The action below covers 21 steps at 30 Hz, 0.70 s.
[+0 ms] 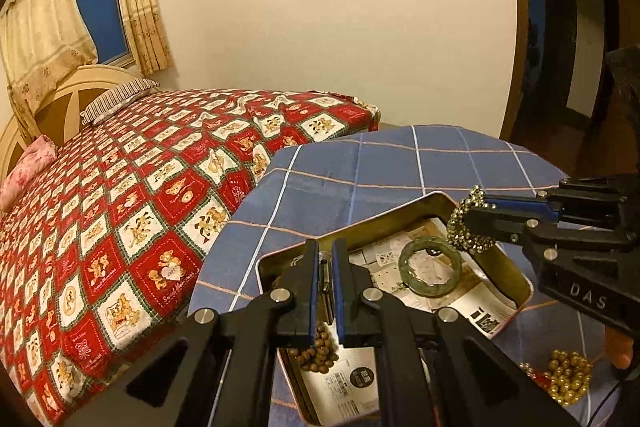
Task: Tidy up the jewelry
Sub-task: 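Lower the silver bracelet and green bead dish into the tin box and release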
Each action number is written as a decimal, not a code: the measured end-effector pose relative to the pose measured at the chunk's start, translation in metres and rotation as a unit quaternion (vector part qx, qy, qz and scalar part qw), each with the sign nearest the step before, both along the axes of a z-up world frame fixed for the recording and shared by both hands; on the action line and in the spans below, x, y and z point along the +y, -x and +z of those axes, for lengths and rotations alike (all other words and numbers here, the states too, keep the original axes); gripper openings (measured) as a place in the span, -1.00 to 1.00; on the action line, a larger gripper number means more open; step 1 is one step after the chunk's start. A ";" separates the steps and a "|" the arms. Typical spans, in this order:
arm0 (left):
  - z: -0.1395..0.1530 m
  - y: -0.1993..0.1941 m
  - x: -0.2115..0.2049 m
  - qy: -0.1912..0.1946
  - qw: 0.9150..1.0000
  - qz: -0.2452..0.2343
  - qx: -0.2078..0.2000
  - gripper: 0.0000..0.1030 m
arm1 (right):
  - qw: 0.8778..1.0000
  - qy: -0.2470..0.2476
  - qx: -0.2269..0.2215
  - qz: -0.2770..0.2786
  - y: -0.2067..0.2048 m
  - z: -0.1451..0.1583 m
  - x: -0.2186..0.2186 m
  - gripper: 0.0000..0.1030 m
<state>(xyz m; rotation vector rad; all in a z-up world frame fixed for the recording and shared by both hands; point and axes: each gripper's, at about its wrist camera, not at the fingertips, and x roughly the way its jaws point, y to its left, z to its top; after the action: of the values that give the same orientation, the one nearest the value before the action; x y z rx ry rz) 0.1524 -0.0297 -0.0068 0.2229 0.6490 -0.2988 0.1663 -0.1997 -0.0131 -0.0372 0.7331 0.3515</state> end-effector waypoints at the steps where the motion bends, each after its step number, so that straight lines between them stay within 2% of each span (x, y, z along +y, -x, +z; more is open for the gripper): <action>1: -0.002 -0.002 0.000 0.000 1.000 0.002 0.001 -0.89 | 1.000 0.001 0.002 0.001 -0.002 -0.002 0.001 -0.74; 21: -0.039 -0.014 -0.002 -0.027 0.999 0.011 0.029 -0.88 | 0.999 0.039 0.027 0.008 -0.015 -0.033 0.015 -0.73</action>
<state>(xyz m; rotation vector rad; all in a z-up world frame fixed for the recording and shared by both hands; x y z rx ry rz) 0.1669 -0.0312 -0.0458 0.2582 0.7171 -0.2673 0.1810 -0.1844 -0.0458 -0.1079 0.8006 0.3404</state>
